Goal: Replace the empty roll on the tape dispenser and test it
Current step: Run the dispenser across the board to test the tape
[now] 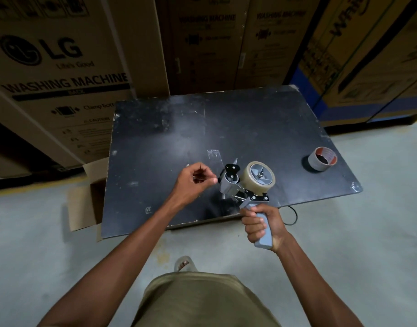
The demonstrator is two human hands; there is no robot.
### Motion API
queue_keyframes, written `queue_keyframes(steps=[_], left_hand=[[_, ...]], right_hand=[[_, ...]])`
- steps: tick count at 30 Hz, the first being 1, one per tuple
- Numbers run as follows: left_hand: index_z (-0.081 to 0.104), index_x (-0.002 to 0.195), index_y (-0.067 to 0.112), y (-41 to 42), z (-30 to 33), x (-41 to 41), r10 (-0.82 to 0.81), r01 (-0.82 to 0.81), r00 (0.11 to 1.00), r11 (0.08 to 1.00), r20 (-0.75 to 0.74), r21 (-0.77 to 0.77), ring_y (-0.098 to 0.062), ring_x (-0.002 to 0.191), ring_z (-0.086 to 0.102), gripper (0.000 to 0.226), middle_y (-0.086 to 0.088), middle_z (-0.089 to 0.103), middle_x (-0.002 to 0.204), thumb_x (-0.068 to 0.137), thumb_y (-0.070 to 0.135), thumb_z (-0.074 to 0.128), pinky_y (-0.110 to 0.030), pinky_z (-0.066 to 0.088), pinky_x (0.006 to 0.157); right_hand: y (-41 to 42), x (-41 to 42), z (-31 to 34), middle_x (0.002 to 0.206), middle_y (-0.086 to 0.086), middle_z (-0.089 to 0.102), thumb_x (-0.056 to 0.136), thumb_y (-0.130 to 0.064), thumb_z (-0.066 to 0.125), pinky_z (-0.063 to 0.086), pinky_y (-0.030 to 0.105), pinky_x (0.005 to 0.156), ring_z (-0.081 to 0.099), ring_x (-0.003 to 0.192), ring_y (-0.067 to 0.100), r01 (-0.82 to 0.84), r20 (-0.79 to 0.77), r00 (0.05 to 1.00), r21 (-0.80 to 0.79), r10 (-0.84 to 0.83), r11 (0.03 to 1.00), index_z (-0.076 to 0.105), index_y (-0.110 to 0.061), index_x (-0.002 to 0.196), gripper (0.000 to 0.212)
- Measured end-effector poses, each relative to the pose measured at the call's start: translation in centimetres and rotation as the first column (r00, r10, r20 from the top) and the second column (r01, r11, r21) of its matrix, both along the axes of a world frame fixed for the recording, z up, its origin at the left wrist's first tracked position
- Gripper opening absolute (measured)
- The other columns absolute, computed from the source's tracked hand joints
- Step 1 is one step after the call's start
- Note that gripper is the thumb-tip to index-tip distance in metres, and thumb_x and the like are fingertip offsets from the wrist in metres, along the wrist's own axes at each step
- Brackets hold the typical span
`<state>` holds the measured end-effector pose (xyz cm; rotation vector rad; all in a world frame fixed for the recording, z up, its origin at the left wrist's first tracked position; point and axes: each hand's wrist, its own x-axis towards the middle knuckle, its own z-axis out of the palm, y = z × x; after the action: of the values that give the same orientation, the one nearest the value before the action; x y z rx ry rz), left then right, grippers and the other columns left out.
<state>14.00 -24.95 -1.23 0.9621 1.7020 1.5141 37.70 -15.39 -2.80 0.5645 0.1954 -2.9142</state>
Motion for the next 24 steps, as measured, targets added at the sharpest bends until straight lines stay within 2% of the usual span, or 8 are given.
queue_keyframes(steps=[3, 5, 8, 10, 14, 19, 21, 24], left_hand=[[0.068, 0.107, 0.026, 0.1, 0.2, -0.5, -0.126, 0.127, 0.991, 0.991, 0.047, -0.03, -0.012, 0.083, 0.069, 0.039, -0.005, 0.072, 0.11, 0.08, 0.0, 0.08, -0.026, 0.057, 0.081], [0.066, 0.118, 0.034, 0.3, 0.2, -0.4, -0.155, 0.155, 0.988, 0.986, 0.003, -0.058, -0.01, 0.087, 0.069, 0.05, -0.002, 0.068, 0.123, 0.082, 0.003, 0.079, -0.027, 0.058, 0.081], [0.065, 0.123, 0.033, 0.5, -0.5, 0.8, -0.096, 0.094, 0.994, 0.994, -0.05, -0.051, -0.008, 0.092, 0.065, 0.043, 0.005, 0.065, 0.124, 0.088, 0.009, 0.076, -0.021, 0.053, 0.076], [0.062, 0.128, 0.033, 0.2, -0.9, 2.3, -0.007, 0.004, 0.998, 0.999, -0.062, -0.05, -0.003, 0.099, 0.061, 0.044, 0.012, 0.054, 0.13, 0.091, 0.012, 0.073, -0.015, 0.05, 0.073], [0.061, 0.135, 0.031, -0.2, -2.0, 4.3, 0.028, -0.03, 0.993, 0.999, -0.117, -0.014, 0.005, 0.114, 0.056, 0.042, 0.027, 0.048, 0.13, 0.095, 0.017, 0.067, -0.012, 0.047, 0.08], [0.071, 0.11, 0.041, 0.1, -2.2, 3.6, 0.147, -0.145, 0.985, 0.989, -0.094, 0.022, -0.008, 0.12, 0.058, 0.025, 0.01, 0.051, 0.135, 0.091, 0.026, 0.069, -0.026, 0.056, 0.079], [0.075, 0.104, 0.034, 0.0, -2.1, 2.9, 0.166, -0.162, 0.983, 0.985, -0.077, 0.05, -0.007, 0.122, 0.057, 0.023, 0.004, 0.053, 0.136, 0.088, 0.017, 0.076, -0.022, 0.056, 0.079], [0.077, 0.097, 0.023, -0.1, -1.9, 2.4, 0.155, -0.153, 0.987, 0.985, -0.029, 0.076, -0.008, 0.111, 0.065, 0.021, -0.002, 0.059, 0.132, 0.082, 0.008, 0.081, -0.021, 0.056, 0.084]], right_hand=[[0.1, -0.1, -0.1, 0.057, -0.005, 0.037, 0.091, -0.012, 0.055, 0.043, 0.022, 0.046, 0.035, 0.045, 0.006, -0.01, 0.003, 1.0, 0.023, 0.01, 1.0, 0.052, -0.007, 0.078, 0.014], [0.1, -0.2, -0.1, 0.057, -0.005, 0.038, 0.09, -0.012, 0.055, 0.043, 0.022, 0.046, 0.036, 0.045, 0.006, -0.01, 0.006, 1.0, 0.028, 0.01, 1.0, 0.051, -0.008, 0.078, 0.014], [0.1, -0.3, -0.2, 0.057, -0.004, 0.038, 0.09, -0.011, 0.055, 0.044, 0.023, 0.046, 0.037, 0.045, 0.007, -0.002, 0.01, 1.0, 0.013, 0.002, 1.0, 0.051, -0.007, 0.078, 0.014], [0.0, -0.5, -0.2, 0.057, -0.003, 0.038, 0.09, -0.01, 0.055, 0.045, 0.024, 0.046, 0.037, 0.045, 0.008, 0.014, 0.012, 1.0, 0.0, -0.014, 1.0, 0.051, -0.007, 0.077, 0.014], [-0.1, -0.9, -0.1, 0.058, -0.004, 0.038, 0.09, -0.012, 0.054, 0.045, 0.023, 0.047, 0.037, 0.046, 0.006, 0.038, 0.005, 0.999, 0.007, -0.038, 0.999, 0.051, -0.007, 0.078, 0.014], [-0.1, -1.0, -0.1, 0.058, -0.004, 0.039, 0.091, -0.013, 0.053, 0.043, 0.022, 0.048, 0.037, 0.046, 0.006, 0.045, 0.015, 0.999, 0.029, -0.046, 0.999, 0.052, -0.007, 0.079, 0.013], [-0.2, -0.9, -0.1, 0.058, -0.004, 0.04, 0.091, -0.013, 0.053, 0.044, 0.022, 0.048, 0.038, 0.046, 0.006, 0.05, 0.019, 0.999, 0.032, -0.051, 0.998, 0.053, -0.007, 0.079, 0.013], [-0.2, -1.1, -0.1, 0.058, -0.005, 0.04, 0.091, -0.014, 0.052, 0.045, 0.022, 0.048, 0.038, 0.047, 0.006, 0.057, 0.023, 0.998, 0.042, -0.058, 0.997, 0.053, -0.007, 0.079, 0.014]])
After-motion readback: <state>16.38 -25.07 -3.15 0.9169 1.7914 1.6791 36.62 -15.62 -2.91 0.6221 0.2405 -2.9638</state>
